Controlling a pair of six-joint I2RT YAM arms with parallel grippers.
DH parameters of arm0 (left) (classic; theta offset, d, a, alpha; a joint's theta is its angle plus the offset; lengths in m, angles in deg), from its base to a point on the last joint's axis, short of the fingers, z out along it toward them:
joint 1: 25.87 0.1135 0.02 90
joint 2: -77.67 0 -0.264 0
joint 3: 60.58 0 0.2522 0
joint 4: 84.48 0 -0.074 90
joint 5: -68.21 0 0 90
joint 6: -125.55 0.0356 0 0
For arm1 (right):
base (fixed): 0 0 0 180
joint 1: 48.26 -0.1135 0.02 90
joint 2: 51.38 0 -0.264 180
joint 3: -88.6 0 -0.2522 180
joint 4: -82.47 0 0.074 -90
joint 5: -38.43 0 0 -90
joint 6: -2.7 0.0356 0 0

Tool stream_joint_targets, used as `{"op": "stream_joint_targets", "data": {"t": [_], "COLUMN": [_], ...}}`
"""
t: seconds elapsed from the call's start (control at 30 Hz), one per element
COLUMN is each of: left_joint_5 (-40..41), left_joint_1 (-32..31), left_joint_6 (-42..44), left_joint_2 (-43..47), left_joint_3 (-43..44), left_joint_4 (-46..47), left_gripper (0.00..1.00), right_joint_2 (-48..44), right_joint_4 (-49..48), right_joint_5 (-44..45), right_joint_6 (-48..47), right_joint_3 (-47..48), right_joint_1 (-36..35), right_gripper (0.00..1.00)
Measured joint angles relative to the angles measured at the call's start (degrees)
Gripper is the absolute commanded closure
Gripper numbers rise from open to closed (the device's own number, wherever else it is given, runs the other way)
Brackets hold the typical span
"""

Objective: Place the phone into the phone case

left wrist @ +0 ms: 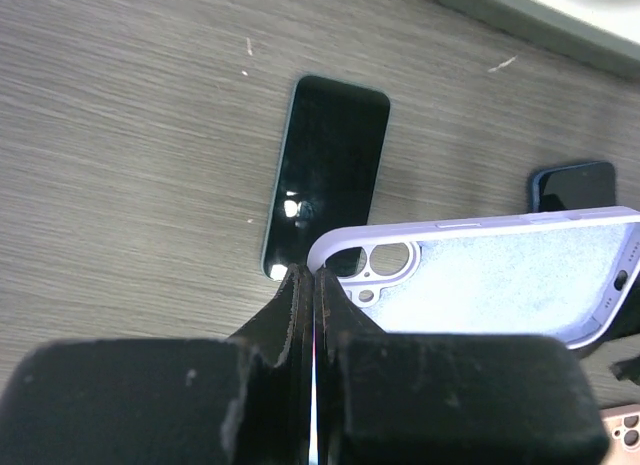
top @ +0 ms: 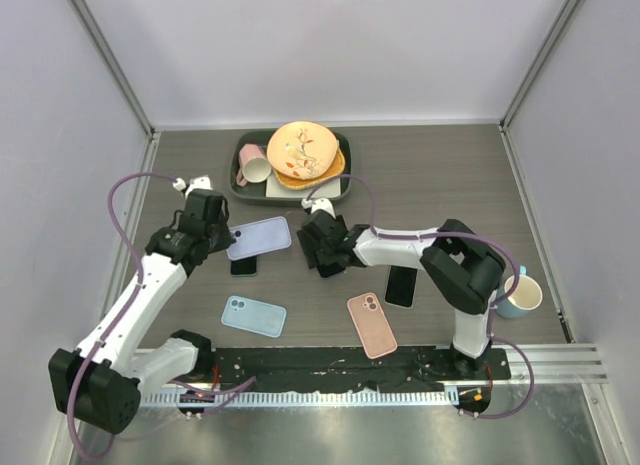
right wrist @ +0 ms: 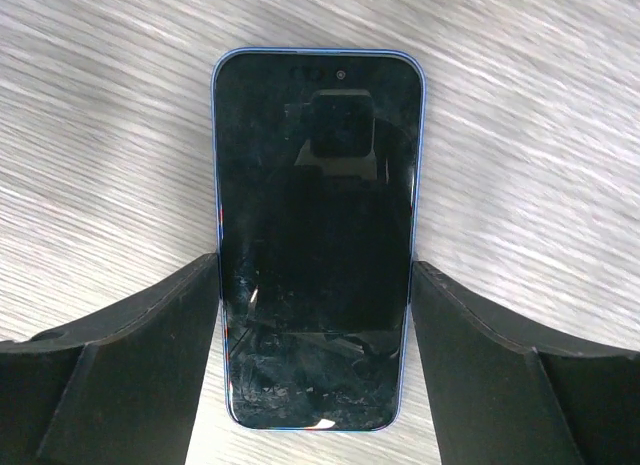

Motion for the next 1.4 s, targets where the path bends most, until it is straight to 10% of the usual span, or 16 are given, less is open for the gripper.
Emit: {"op": "stream_joint_targets", "data": {"t": [0.67,0.83,0.93,1.4], "left_joint_5": [-15.63,-17.11,-17.59,-18.78], "left_joint_1": [-6.40,-7.89,-8.04,-8.04], "left_joint_6": [0.11,1.51,2.03,3.19], "left_joint_2": [-32.48,-35.89,-35.95,-29.79], "left_joint_3": [2.32,4.76,5.33,5.14], "left_joint_4": [14.14,15.91,16.41,18.58], "left_gripper": [1.00,0.43,0.31,0.28], "right_joint_2": [-16.15,-18.69,-21.33,-28.94], "right_joint_4": [3.10,5.18,5.42,4.55], "right_joint_5": [-3.17,-5.42,-6.56,-10.32], "right_joint_6": [1.64,1.55,1.33,0.50], "right_joint_3": [-17.05,-17.05,-17.05,-17.05], "right_joint_1": [16.74,16.94,16.94,16.94], "right_gripper": [0.17,0.04,0.00,0.00]}}
